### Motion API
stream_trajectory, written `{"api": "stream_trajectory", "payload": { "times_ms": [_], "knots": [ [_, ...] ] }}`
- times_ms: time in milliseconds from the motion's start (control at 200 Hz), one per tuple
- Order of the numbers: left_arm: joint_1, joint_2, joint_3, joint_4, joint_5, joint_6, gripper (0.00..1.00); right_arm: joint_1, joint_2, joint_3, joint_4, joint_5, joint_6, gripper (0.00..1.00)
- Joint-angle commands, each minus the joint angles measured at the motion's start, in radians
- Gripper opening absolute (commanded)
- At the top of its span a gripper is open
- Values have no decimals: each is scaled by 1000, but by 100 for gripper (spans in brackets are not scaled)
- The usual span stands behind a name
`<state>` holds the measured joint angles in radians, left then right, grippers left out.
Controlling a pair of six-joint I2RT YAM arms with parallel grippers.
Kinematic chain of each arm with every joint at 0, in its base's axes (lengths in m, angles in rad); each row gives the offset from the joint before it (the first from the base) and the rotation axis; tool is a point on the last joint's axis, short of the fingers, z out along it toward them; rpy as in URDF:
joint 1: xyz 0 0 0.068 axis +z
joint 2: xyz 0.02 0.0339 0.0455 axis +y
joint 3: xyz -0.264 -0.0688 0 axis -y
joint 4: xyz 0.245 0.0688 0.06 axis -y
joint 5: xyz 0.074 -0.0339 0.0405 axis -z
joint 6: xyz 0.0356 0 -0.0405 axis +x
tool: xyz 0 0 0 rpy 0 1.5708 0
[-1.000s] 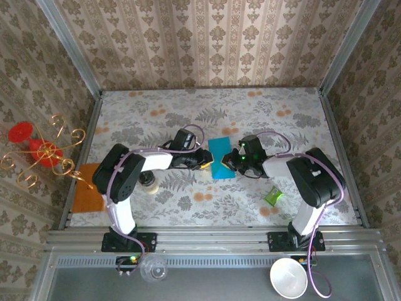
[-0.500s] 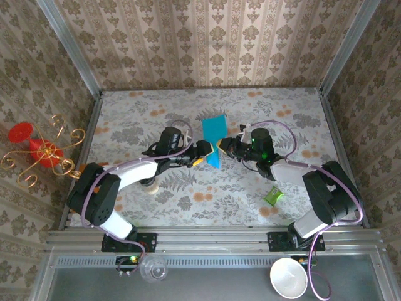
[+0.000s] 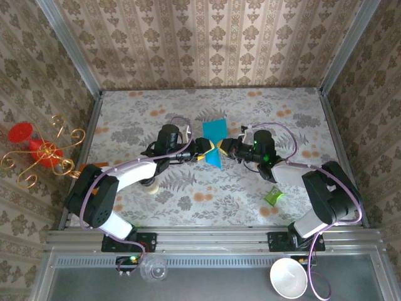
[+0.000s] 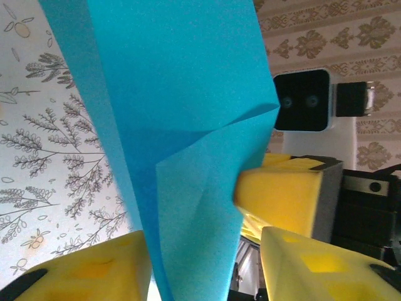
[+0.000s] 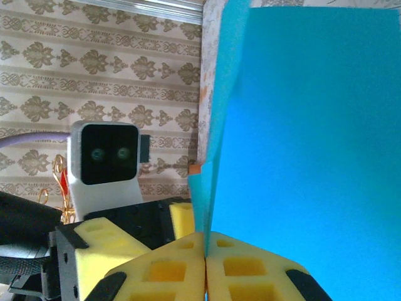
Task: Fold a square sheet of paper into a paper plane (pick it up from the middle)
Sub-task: Turn over the paper at the center of the table.
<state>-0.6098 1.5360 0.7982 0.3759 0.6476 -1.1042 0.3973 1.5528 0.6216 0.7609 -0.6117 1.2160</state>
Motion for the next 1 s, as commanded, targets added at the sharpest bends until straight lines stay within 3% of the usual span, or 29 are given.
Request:
{"api": "stream_trajectory", "payload": {
  "times_ms": [0,245,335,465,605,765,995],
  "knots": [
    [5,-19,-7,54,36,-9,43,-7,-16,-8,35,-25,14,11],
    [15,2,-5,44,37,-4,20,-18,-27,-16,12,-30,8,17],
    [21,12,-3,11,28,9,12,-27,-53,-20,-59,-14,-25,27],
    [28,7,22,-134,3,101,8,-49,-128,-10,-293,50,-136,45],
    [36,-17,111,-474,-141,298,8,-62,-252,30,-594,190,-301,54],
    [29,-29,281,-896,-366,535,7,-62,-341,86,-846,366,-429,56],
    [-91,17,539,-1316,-919,715,6,-63,-372,92,-921,454,-465,57]
  ]
}}
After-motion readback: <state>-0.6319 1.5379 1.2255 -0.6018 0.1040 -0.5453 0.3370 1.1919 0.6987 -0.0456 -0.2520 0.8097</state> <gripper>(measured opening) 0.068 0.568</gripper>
